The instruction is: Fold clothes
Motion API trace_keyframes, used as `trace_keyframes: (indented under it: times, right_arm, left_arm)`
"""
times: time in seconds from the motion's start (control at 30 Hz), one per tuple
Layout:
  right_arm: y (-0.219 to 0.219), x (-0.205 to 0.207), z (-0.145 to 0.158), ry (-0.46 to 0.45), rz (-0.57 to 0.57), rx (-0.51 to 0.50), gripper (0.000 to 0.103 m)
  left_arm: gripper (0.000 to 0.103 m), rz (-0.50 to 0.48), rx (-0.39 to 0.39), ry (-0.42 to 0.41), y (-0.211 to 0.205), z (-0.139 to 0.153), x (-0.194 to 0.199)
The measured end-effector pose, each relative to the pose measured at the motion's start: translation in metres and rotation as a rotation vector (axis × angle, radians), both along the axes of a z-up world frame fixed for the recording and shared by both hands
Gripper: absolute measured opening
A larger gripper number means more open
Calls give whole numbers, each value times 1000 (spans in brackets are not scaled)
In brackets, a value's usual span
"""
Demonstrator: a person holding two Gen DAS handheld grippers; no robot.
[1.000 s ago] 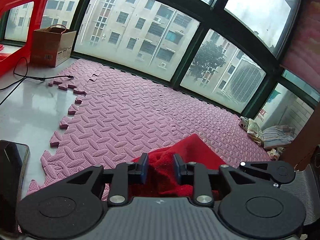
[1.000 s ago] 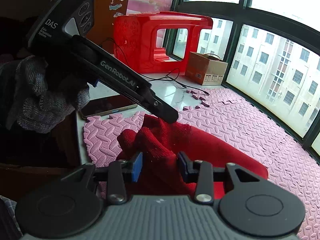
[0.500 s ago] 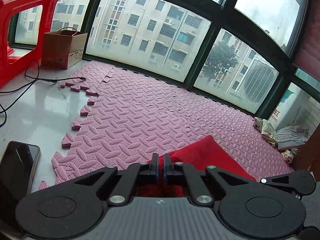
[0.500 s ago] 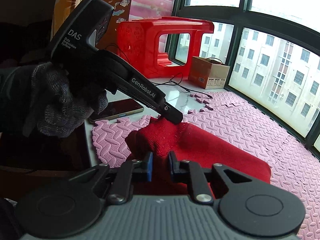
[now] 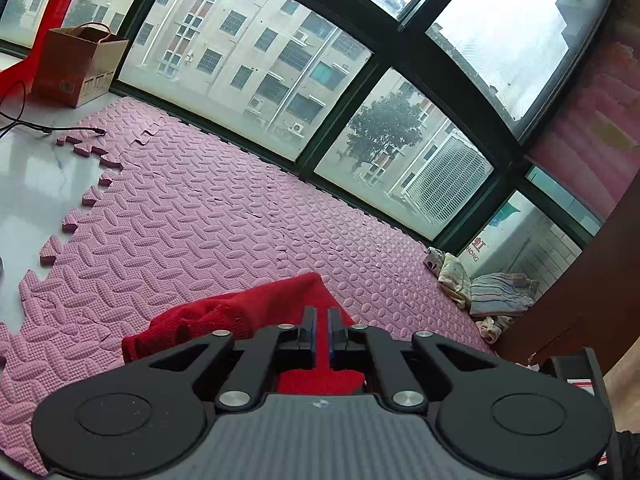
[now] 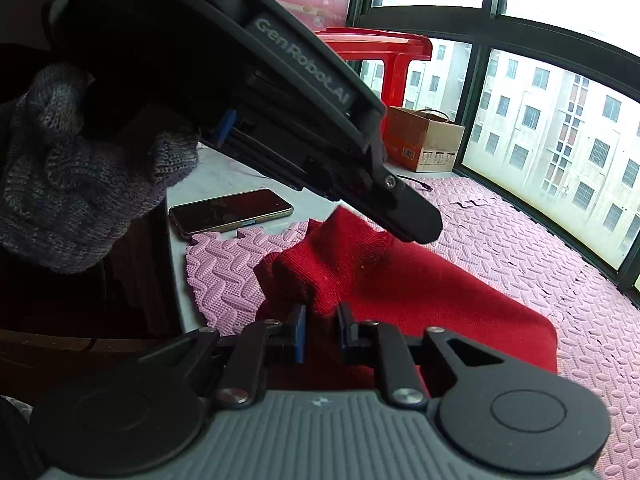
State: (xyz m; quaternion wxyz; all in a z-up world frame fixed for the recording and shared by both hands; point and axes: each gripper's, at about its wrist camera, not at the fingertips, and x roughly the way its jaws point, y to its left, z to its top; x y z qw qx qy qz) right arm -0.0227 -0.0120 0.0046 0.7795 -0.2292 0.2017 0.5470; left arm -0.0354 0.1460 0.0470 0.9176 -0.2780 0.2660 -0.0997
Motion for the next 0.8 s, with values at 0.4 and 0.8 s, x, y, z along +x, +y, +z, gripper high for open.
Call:
trace_keyframes:
  times: [0.4, 0.8]
  right_arm:
    - [4, -12, -12, -76, 31, -31, 16]
    - [9, -12, -21, -74, 41, -47, 24]
  left_arm:
    - [7, 151, -68, 122, 36, -50, 24]
    - [7, 171, -141, 95, 44, -76, 20]
